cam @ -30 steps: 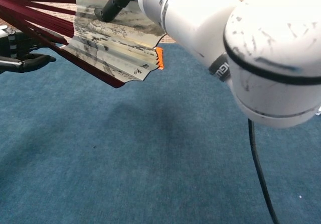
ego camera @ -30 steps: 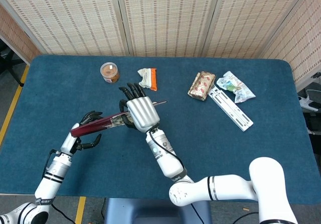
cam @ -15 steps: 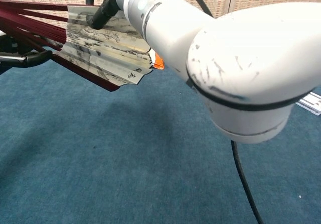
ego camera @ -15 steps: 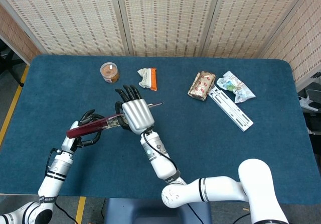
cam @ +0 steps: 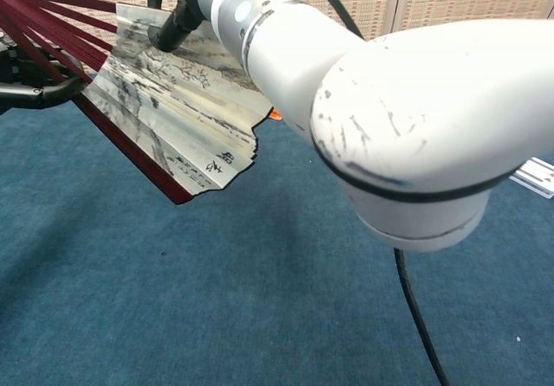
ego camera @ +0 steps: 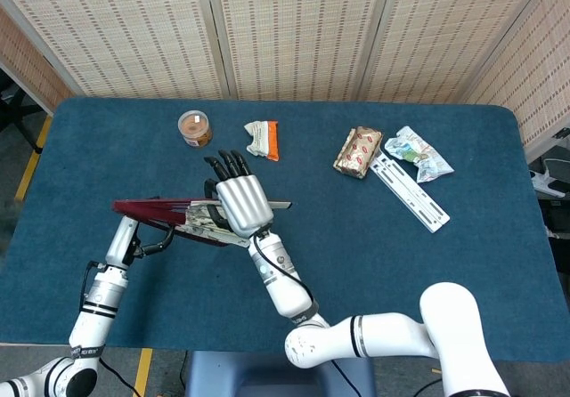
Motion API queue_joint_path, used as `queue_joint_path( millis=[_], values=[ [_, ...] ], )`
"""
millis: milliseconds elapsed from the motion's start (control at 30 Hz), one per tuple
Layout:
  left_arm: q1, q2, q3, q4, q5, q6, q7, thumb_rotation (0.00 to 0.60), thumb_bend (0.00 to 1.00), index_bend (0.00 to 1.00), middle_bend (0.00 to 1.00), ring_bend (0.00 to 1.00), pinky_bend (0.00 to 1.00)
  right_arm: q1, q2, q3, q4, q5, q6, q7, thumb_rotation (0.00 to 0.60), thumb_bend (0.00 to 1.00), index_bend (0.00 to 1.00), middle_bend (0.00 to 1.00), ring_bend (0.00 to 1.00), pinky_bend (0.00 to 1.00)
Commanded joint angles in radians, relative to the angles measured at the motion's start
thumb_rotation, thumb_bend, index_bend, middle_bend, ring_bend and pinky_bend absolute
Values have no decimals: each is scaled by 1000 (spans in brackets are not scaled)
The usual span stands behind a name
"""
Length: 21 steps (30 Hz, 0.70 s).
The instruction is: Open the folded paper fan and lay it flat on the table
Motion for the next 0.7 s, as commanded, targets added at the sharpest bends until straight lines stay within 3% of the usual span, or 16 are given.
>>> queue_joint_path(
  millis=[33,700],
  values=[
    [2,-3,-5,7,-5,7,16,600,717,774,731,288,91,-7,12,2,-9,-4,2,2,600,680,673,111,0,0],
    [6,-26,-54,114,32,139,190,600,635,711,682,288,90,-75,166,-11,-131,-24,9,-6,600,680,669,111,0,0]
  ],
)
